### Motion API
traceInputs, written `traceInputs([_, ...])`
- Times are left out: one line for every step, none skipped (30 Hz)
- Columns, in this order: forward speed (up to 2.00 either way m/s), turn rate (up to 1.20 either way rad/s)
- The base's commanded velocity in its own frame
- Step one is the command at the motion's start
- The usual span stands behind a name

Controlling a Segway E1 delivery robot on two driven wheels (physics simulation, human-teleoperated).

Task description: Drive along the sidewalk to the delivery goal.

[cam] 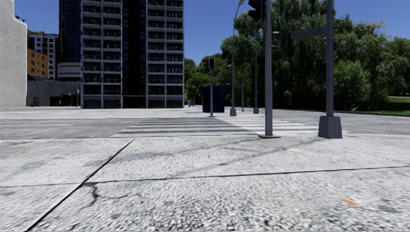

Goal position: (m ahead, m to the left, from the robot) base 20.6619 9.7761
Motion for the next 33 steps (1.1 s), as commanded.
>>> traceInputs([2.0,0.37])
traceInputs([2.0,0.37])
traceInputs([2.0,0.37])
traceInputs([2.0,0.37])
traceInputs([2.0,0.35])
traceInputs([2.0,0.21])
traceInputs([2.0,0.21])
traceInputs([2.0,0.11])
traceInputs([2.0,0.0])
traceInputs([2.0,0.0])
traceInputs([2.0,0.0])
traceInputs([2.0,0.0])
traceInputs([2.0,0.0])
traceInputs([2.0,0.0])
traceInputs([2.0,0.0])
traceInputs([2.0,0.0])
traceInputs([2.0,0.0])
traceInputs([2.0,0.0])
traceInputs([2.0,0.0])
traceInputs([2.0,0.0])
traceInputs([2.0,0.0])
traceInputs([2.0,0.0])
traceInputs([2.0,0.0])
traceInputs([2.0,0.0])
traceInputs([2.0,0.0])
traceInputs([2.0,0.0])
traceInputs([2.0,0.0])
traceInputs([2.0,0.0])
traceInputs([2.0,0.0])
traceInputs([2.0,0.0])
traceInputs([2.0,0.0])
traceInputs([2.0,0.0])
traceInputs([2.0,0.0])
